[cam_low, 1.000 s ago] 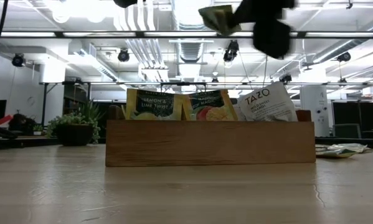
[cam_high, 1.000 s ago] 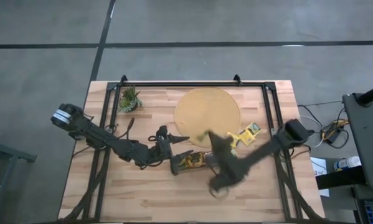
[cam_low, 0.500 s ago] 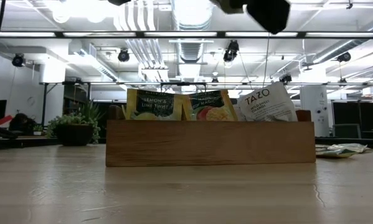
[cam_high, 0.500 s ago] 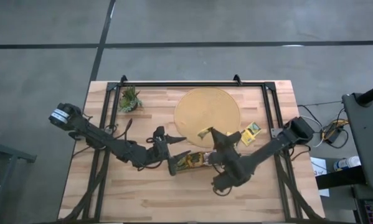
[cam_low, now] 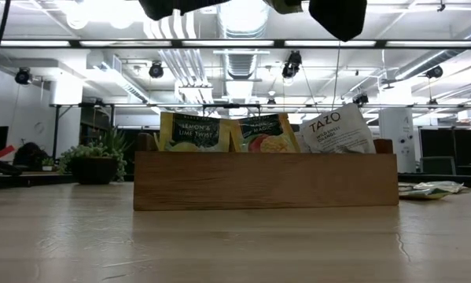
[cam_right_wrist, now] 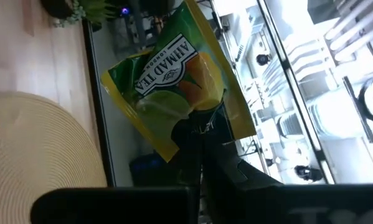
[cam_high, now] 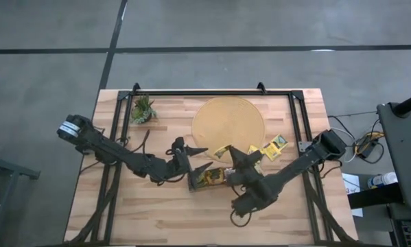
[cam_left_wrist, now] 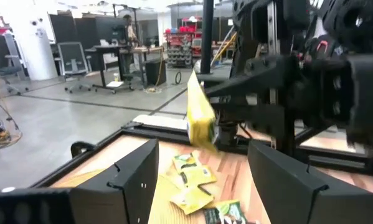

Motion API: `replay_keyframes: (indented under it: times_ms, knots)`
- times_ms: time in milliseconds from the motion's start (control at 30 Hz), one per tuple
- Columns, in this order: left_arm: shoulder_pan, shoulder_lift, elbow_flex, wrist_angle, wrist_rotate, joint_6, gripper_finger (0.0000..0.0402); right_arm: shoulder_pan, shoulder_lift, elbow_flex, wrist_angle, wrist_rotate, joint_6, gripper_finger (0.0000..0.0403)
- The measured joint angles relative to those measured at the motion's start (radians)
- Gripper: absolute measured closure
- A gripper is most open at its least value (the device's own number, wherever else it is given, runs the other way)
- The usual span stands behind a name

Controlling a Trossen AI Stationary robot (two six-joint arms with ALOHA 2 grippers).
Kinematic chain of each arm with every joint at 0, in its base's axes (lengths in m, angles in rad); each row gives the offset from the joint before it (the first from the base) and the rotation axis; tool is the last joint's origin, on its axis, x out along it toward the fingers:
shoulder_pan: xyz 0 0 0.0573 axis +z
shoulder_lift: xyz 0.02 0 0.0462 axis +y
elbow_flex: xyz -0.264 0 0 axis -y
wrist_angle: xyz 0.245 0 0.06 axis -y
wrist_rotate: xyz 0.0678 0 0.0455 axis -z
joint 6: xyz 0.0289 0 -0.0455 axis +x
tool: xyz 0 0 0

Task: Pick & Place Tea
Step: Put the yellow tea bag into the left section of the wooden organizer

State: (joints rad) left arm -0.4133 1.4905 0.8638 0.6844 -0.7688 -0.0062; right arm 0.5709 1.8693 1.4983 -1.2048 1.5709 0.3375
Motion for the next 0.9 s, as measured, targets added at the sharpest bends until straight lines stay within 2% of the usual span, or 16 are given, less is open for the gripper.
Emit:
replay_keyframes:
  times_ms: [167, 433, 667, 800, 900]
  knots:
    - [0.0, 0.011, 0.002, 0.059, 0.04, 0.015, 0.0161, 0.01, 0.001, -0.002, 0.096, 0.0, -0.133, 0.0395]
    - [0.005, 0.012, 0.002, 0.059, 0.067, 0.007, 0.0161, 0.021, 0.001, -0.004, 0.113, 0.0, -0.148, 0.0394]
    - [0.024, 0.019, 0.002, 0.057, 0.107, -0.033, 0.0162, 0.023, 0.001, -0.004, 0.299, 0.0, -0.338, 0.0394]
    - [0.032, 0.042, 0.016, 0.058, 0.125, -0.036, 0.0178, 0.023, 0.001, -0.01, 0.34, 0.0, -0.39, 0.0394]
    - [0.032, 0.058, 0.035, 0.058, 0.127, -0.03, 0.0211, 0.023, 0.001, -0.011, 0.344, 0.0, -0.391, 0.0394]
